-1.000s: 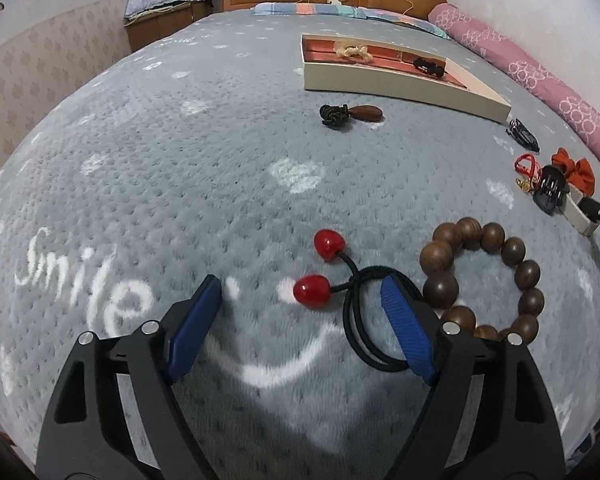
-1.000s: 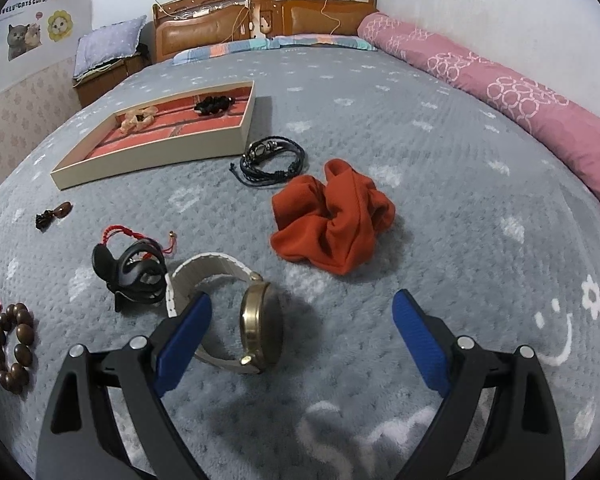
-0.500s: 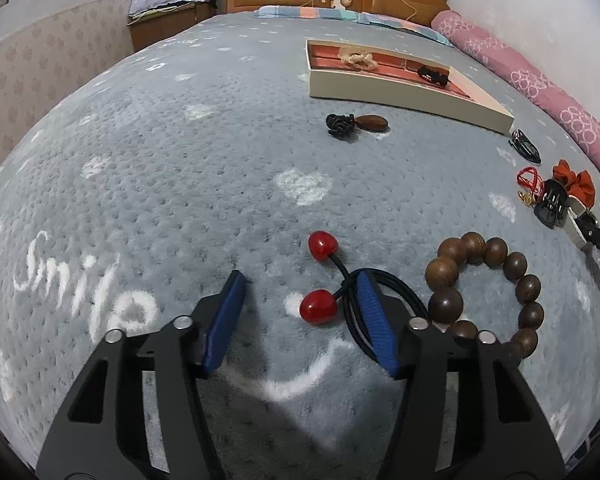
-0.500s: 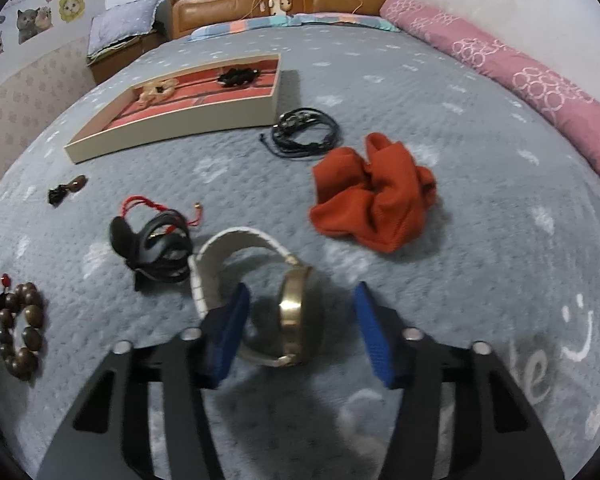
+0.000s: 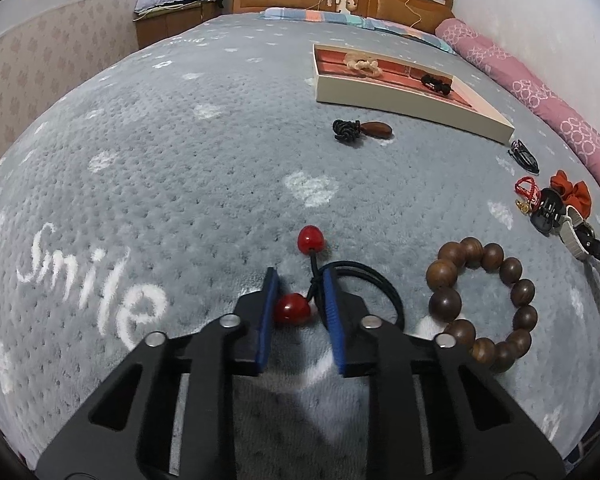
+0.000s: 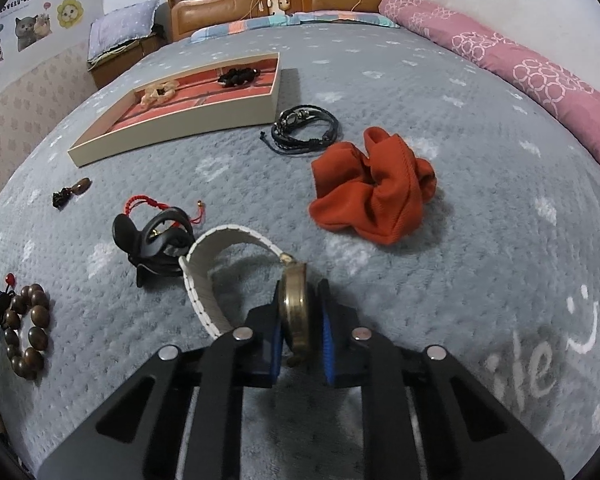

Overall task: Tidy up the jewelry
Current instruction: 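Grasp the red-bead hair tie with the left tool while the right tool grasps the white watch, then carry the hair tie and watch into the tray and open both tools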

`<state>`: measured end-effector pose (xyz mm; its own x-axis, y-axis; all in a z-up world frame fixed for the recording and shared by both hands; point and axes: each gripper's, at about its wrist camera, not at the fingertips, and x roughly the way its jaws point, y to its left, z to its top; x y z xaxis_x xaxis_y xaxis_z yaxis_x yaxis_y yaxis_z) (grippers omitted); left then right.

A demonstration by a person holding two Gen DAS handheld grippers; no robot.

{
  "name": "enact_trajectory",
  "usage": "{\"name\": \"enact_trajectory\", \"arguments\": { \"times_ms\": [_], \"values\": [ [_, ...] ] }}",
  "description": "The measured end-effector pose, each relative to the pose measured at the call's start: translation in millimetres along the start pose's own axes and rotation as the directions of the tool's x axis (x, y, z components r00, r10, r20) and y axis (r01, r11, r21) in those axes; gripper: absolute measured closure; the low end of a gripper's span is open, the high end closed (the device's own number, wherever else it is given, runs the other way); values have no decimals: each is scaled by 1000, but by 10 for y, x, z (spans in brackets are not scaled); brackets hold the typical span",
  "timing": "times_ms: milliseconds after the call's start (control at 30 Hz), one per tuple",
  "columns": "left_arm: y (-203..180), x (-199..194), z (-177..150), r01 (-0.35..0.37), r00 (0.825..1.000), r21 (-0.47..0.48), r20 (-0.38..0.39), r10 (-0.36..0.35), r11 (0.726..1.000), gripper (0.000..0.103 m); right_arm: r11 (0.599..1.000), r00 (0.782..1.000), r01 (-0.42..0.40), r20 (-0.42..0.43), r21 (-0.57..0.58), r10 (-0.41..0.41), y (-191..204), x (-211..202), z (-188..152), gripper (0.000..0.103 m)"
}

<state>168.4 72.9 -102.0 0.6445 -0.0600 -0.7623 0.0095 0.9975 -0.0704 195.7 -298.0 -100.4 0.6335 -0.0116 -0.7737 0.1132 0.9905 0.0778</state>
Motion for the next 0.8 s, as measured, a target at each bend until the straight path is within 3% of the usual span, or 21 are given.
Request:
{"name": "enact_trajectory", "arguments": {
  "times_ms": [467,800],
  "values": [
    [-2,-81,2,12,1000,-11,18,-12,1000,87,1000,999,-14,45,8,14,-46,-140,-71,89],
    [-53,-237,150,18,997,9,72,-18,1000,87,1000,997,-18,82,-1,18,-58,-261,-16,89]
  ]
}}
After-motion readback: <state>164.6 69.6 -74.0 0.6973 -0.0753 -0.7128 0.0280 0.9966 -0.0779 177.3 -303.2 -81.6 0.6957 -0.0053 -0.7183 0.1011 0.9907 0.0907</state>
